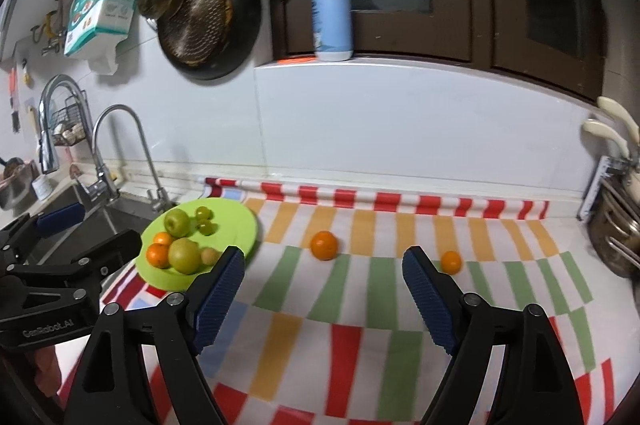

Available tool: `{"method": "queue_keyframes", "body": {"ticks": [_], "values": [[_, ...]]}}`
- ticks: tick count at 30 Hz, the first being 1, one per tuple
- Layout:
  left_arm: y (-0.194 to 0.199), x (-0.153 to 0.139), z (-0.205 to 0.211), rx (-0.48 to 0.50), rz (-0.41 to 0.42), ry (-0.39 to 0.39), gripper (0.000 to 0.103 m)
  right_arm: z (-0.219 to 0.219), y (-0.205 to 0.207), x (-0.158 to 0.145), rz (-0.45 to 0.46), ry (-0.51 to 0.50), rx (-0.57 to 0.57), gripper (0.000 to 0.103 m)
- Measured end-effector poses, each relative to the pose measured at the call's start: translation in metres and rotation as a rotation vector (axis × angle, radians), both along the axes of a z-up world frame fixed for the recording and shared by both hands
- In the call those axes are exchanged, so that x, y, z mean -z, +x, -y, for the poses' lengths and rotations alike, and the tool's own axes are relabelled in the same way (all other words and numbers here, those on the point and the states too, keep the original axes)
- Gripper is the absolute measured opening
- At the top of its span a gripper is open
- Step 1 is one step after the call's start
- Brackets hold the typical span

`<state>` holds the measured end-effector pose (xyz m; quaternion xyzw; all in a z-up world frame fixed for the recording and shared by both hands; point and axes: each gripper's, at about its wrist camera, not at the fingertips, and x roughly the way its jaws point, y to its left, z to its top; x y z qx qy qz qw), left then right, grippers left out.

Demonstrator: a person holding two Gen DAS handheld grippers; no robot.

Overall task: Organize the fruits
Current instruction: 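Move both tools back toward the two oranges on the cloth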

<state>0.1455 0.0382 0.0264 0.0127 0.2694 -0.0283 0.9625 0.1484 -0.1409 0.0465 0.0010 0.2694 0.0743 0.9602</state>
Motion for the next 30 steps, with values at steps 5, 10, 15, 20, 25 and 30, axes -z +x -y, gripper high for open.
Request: {"method": "queue_keyframes", "body": {"ticks": [5, 10, 15, 20, 25, 30], "values": [[-0.001, -0.004, 0.022, 0.019, 0.009, 0.009, 0.1, 0.023, -0.002, -0.002, -0.003, 0.0, 0.027, 0.082], [-0.001, -0.005, 0.042, 0.033, 0.016, 0.017, 0.101, 0.045, -0.003, -0.001, -0.005, 0.005, 0.056, 0.082], [0.003, -0.003, 0.056, 0.023, 0.026, 0.022, 0.101, 0.062, 0.001, 0.002, -0.009, 0.012, 0.082, 0.082], [0.008, 0.005, 0.066, 0.03, 0.042, 0.028, 0.101, 0.077, 0.009, 0.007, -0.017, 0.02, 0.104, 0.082], [0.023, 0.016, 0.078, 0.05, 0.025, 0.028, 0.101, 0.089, 0.021, 0.016, -0.035, 0.023, 0.12, 0.082], [0.044, 0.03, 0.09, 0.062, -0.004, 0.05, 0.1, 0.103, 0.039, 0.03, -0.065, 0.03, 0.143, 0.082]]}}
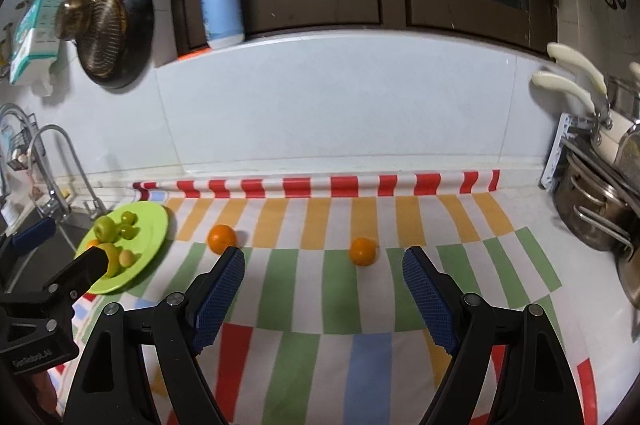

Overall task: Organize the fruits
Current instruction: 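Move both tools back toward the two oranges on the cloth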

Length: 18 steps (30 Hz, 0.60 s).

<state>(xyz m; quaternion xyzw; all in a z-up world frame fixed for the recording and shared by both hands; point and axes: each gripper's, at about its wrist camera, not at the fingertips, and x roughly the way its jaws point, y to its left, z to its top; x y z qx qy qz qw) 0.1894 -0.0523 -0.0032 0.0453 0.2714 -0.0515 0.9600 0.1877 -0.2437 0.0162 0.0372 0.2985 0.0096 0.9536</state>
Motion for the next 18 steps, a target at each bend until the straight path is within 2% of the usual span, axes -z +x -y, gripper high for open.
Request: {"method": "queue_keyframes", "body": {"ticks": [18], "values": [[0.081, 0.065, 0.018, 0.02, -0.123, 0.031, 0.097, 0.022, 0.077, 0.07, -0.158, 0.028, 0.049, 0.079]]}}
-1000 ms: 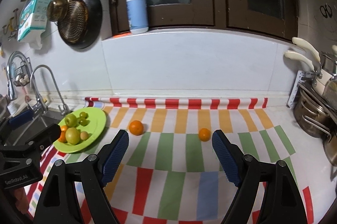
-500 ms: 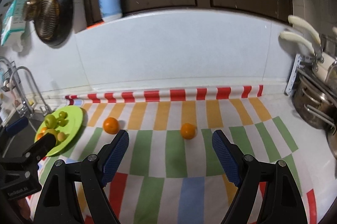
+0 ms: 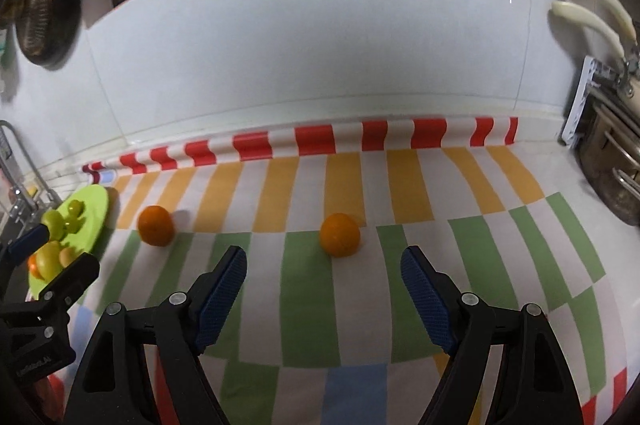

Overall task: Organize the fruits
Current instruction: 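Move both tools back toward the two oranges on the cloth, then grasp an orange with the left tool while the right tool grasps a tangerine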

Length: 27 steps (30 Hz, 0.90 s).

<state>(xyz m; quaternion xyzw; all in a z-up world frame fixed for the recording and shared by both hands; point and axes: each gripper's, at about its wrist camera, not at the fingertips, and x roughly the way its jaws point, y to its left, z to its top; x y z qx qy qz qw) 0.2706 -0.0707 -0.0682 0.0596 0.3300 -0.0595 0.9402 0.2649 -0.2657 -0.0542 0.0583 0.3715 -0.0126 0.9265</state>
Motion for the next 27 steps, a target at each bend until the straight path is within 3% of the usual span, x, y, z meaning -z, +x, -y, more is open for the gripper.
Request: {"method": "queue_keyframes", "body": {"ticks": [12, 14, 25, 27], "values": [[0.05, 0.028, 0.008, 0.006, -0.08, 0.01, 0.079, 0.012, 0.037, 0.025, -0.057, 0.02, 0.026, 0.063], [0.057, 0.032, 0.009, 0.004, -0.1, 0.008, 0.074, 0.013, 0.043, 0.029, -0.074, 0.014, 0.024, 0.056], [0.076, 0.042, 0.018, 0.027, -0.168, -0.023, 0.041, 0.015, 0.057, 0.043, -0.115, 0.023, 0.022, 0.041], [0.077, 0.043, 0.02, 0.025, -0.169, -0.019, 0.04, 0.016, 0.059, 0.044, -0.12, 0.026, 0.021, 0.038]]}}
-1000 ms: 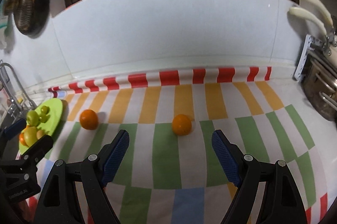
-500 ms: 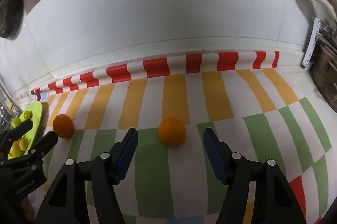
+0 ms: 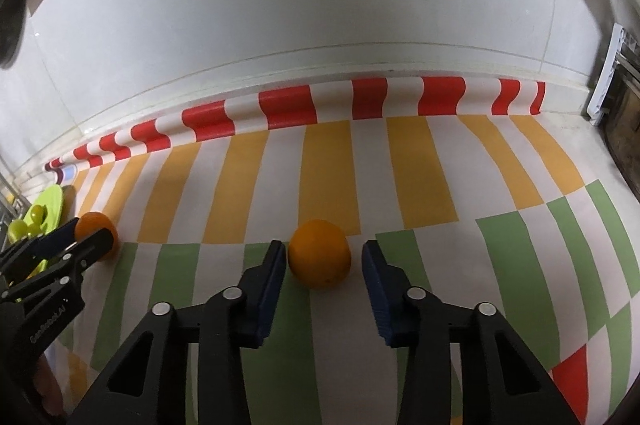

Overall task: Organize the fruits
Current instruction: 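Grasp an orange with the left tool while the right tool grasps a tangerine, then carry the orange and tangerine over the green plate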

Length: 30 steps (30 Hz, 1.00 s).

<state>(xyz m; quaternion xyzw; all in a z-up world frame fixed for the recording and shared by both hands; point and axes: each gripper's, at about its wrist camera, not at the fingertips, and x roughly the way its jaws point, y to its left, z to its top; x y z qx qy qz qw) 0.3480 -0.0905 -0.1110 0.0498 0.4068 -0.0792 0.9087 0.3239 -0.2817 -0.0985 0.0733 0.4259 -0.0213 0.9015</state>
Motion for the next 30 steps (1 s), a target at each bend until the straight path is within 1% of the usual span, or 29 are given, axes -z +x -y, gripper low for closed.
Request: {"method": "queue_keyframes", "body": {"ticks": [4, 7, 11, 18, 30], "values": [[0.001, 0.0, 0.001, 0.004, 0.001, 0.004, 0.04, 0.0, 0.002, 0.002, -0.003, 0.005, -0.008, 0.033], [0.0, -0.001, 0.0, 0.016, -0.007, -0.015, 0.04, -0.002, 0.002, 0.002, 0.0, -0.005, -0.014, 0.033], [-0.01, -0.009, 0.002, 0.042, 0.008, -0.023, 0.039, -0.009, -0.005, -0.006, 0.024, -0.011, -0.039, 0.032], [-0.033, -0.032, -0.001, 0.068, 0.041, -0.05, 0.039, -0.023, -0.025, -0.03, 0.067, 0.0, -0.09, 0.032], [-0.082, -0.069, -0.02, 0.046, 0.094, -0.084, 0.039, -0.052, -0.066, -0.074, 0.142, 0.014, -0.161, 0.032]]}}
